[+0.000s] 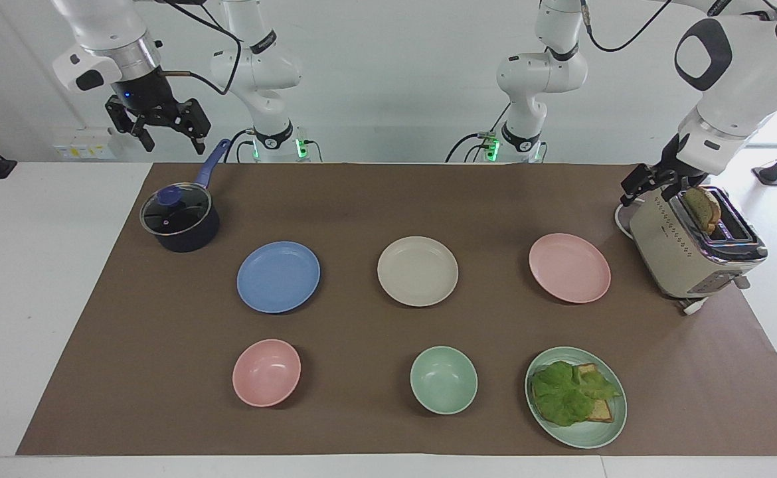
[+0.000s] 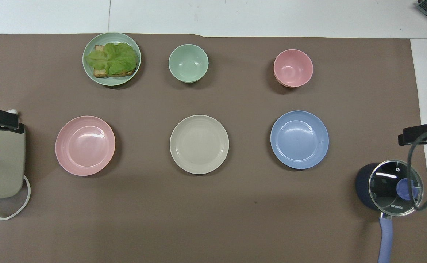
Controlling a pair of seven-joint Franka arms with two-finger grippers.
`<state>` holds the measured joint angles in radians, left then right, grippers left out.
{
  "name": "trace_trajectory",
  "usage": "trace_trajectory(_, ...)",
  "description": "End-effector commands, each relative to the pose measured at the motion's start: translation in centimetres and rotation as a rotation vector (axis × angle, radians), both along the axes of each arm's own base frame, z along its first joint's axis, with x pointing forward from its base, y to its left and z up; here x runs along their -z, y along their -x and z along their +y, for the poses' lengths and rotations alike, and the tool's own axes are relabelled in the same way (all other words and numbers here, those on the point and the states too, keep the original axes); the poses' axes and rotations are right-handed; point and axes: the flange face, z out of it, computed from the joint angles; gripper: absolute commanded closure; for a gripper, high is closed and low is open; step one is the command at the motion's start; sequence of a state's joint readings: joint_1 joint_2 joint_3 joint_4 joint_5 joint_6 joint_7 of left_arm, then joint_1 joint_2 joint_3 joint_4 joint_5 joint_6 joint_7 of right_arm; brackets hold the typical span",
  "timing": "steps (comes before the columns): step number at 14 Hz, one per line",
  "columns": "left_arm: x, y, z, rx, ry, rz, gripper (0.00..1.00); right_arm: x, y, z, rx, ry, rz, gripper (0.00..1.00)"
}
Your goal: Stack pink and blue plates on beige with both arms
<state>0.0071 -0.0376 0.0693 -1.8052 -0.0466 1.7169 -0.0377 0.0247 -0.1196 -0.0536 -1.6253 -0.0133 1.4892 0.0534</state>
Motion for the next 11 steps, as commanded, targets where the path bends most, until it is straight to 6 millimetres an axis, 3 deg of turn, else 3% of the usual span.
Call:
trace_trajectory(1,2.9,0.9,0.5,-0.004,-0.02,-0.012,0.0,0.3,-0.2,0.3,0.005,0.001,0.0,0.0)
trace_trajectory(8,13.9,1.2,0.6,0.004,-0.02,0.056,0.0,0.7,0.2,0.4,0.049,0.003,0.0,0.0)
trace_trajectory(11,17.0,0.9,1.1,-0.003,-0.023,0.058,0.0,0.7,0.2,0.4,0.049,0.001,0.0,0.0)
